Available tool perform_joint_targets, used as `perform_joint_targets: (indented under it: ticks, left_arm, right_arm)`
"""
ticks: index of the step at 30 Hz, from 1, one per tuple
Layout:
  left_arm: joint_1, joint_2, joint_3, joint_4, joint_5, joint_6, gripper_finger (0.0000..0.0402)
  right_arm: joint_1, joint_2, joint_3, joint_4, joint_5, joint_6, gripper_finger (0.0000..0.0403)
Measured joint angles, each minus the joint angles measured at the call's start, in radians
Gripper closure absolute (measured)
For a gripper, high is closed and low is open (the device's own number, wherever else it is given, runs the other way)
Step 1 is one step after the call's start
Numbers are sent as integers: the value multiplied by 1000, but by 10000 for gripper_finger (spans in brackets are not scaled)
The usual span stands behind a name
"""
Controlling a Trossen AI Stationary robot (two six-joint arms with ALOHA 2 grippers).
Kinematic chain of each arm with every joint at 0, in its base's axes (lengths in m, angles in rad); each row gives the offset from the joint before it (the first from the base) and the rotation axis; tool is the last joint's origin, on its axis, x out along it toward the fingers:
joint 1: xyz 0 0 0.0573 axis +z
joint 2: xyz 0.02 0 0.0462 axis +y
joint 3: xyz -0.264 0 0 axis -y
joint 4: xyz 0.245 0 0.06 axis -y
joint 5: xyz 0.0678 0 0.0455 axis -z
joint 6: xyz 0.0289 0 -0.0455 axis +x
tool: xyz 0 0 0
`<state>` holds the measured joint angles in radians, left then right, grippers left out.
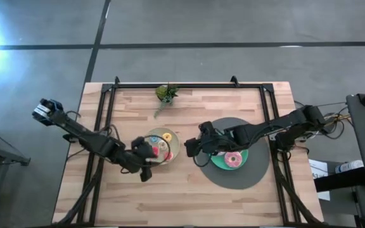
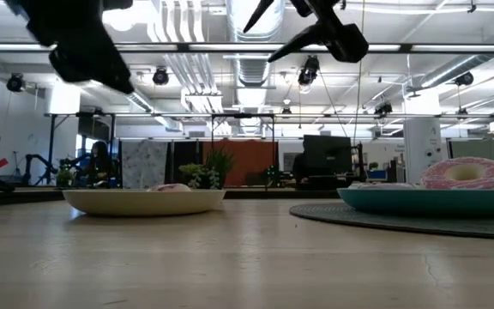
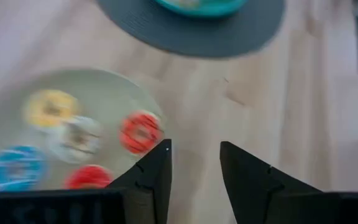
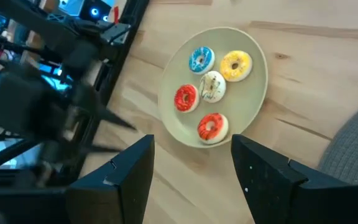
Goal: Pick & Place donuts
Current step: Adjust the small donuts
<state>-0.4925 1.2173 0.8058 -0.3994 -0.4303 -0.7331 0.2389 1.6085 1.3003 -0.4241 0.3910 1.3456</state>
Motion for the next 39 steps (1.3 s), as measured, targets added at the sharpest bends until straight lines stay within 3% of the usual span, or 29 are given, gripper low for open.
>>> perform_joint_targets:
  ticks: [4,8,17,27,39]
  left_arm:
    - [1,74,-103,258,32,5,292]
    - [28,149,-143,401,2,4,292]
    - [150,295,-114,402,28,0,292]
    - [181,373,-95,384,79,24,292]
    - [194,351,-95,302,-68,-22,292]
  right_arm:
    - [0,10,0,0,0,5,197]
    - [1,-15,0,-4,13,0,197]
    - [13,-35,1,-15,31,6,197]
    - [24,-35,1,-30,54,14,197]
    - [24,-35,1,-45,54,16,197]
